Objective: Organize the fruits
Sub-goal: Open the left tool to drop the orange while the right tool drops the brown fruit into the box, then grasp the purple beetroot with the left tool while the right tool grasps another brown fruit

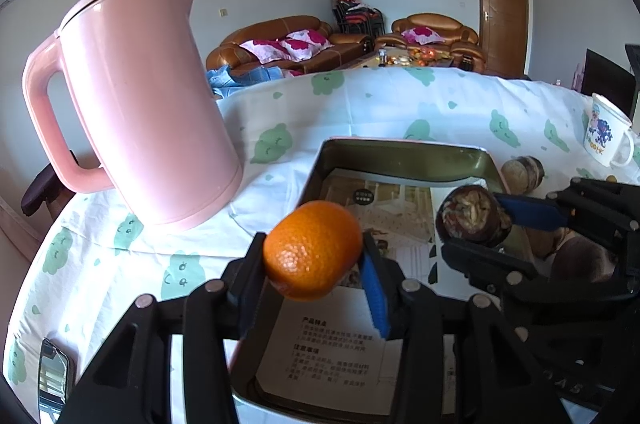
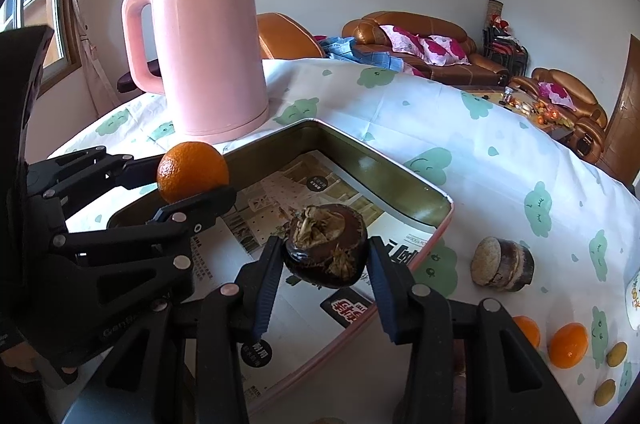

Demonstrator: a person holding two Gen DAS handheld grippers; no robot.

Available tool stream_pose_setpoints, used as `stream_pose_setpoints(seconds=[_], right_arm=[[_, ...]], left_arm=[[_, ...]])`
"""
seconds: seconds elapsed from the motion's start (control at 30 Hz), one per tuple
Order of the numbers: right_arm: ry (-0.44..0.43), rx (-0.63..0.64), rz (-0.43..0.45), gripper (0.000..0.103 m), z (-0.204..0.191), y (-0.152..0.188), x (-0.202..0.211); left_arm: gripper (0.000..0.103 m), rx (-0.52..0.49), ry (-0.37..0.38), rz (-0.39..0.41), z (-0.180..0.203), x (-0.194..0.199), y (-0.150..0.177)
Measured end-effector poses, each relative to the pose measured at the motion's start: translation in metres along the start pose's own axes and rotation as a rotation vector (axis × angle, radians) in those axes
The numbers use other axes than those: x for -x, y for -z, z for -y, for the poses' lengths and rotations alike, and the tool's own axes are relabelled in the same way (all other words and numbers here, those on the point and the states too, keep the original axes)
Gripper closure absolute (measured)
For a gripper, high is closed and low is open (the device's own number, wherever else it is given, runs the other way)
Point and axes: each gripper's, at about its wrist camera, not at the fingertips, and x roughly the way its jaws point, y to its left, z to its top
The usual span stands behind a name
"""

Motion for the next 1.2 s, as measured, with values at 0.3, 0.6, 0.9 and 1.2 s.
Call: stream_pose_setpoints(seconds=[0.3,0.6,0.9,1.2], right_arm=[[-0.010,0.017,0.002,0.055,-0.003,0.002,0.003],[-0.019,-0.001,0.016,0.047,0.000,0.003,0.010],[-0.009,-0.017,0.030,0.042,0.002,0.004,0.018],[-0.003,-0.035,0.063,0.041,0.004,0.003,0.038]], left_arm=[[0.056,-0.001,-0.009,0.010,-0.003,0.003,0.001],[0.039,0.016,-0.035,0.030,-0.012,0.009,0.002],[0.023,0.036,-0.054,0.045,-0.013,0.022,0.002],[0.009,0.059,-0.066,0.082,-0.012,0.039,-0.003]])
